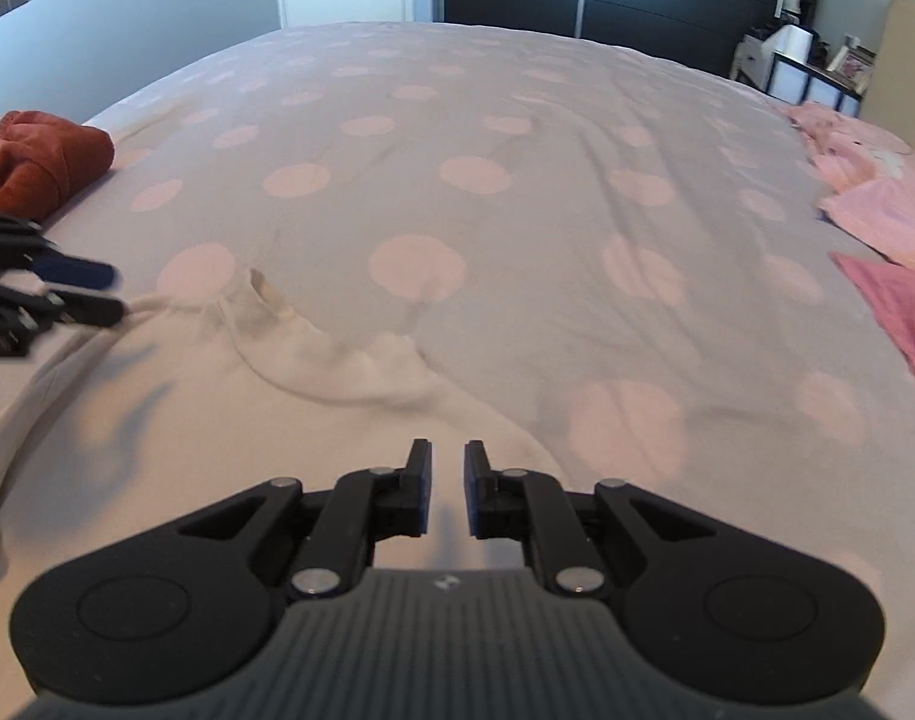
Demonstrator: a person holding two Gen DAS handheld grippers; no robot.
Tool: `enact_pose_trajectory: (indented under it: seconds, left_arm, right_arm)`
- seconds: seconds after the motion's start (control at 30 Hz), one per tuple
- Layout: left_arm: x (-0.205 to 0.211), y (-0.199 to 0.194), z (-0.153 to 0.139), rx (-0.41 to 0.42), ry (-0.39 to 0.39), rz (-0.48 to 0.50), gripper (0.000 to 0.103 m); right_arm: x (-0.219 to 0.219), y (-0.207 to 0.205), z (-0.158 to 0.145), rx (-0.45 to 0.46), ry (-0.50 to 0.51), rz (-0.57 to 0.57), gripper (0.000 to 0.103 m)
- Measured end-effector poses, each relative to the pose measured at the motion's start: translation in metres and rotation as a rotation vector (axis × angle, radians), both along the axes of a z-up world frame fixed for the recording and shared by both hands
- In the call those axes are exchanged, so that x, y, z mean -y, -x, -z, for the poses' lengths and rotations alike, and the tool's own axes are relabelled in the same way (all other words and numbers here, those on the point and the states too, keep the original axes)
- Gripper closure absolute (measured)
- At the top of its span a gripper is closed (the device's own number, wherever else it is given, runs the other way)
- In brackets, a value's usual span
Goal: Fold clothes
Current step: 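Move both open tools over the flattened cream top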
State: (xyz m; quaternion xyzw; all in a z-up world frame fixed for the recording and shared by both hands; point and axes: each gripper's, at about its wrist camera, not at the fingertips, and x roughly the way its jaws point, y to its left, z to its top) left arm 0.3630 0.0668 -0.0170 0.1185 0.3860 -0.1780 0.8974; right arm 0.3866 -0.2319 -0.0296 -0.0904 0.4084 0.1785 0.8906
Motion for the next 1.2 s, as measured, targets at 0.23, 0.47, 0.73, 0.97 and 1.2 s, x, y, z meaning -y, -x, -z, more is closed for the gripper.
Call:
enact_pose_trajectory:
  seconds: [0.23, 0.47, 0.73, 0.97, 1.2]
  left_arm:
    - [-0.048, 0.078, -0.023, -0.065, -0.033, -0.103, 0.062]
    - [-0.071, 0.161, -0.032, -0.100, -0.024, -0.155, 0.060]
    - [-0.079, 0.229, -0.008, -0.166, -0.062, -0.208, 0.056]
    - [-0.094, 0.257, 0.008, -0.239, -0.040, -0.303, 0.056]
    - [-0.097, 0.267, 0.012, -0.258, -0.057, -0.301, 0.052]
  right_arm:
    - [0.057, 0.093, -0.009, -0.108, 0.009, 0.091, 0.084]
    - [0.080, 0.196, 0.002, -0.233, -0.019, 0.115, 0.079]
    - [0.088, 0.285, 0.037, -0.334, -0.005, 0.150, 0.070]
    - [0.080, 0.309, 0.050, -0.306, 0.018, 0.148, 0.101]
    - [0.081, 0.296, 0.008, -0.213, 0.077, 0.187, 0.101]
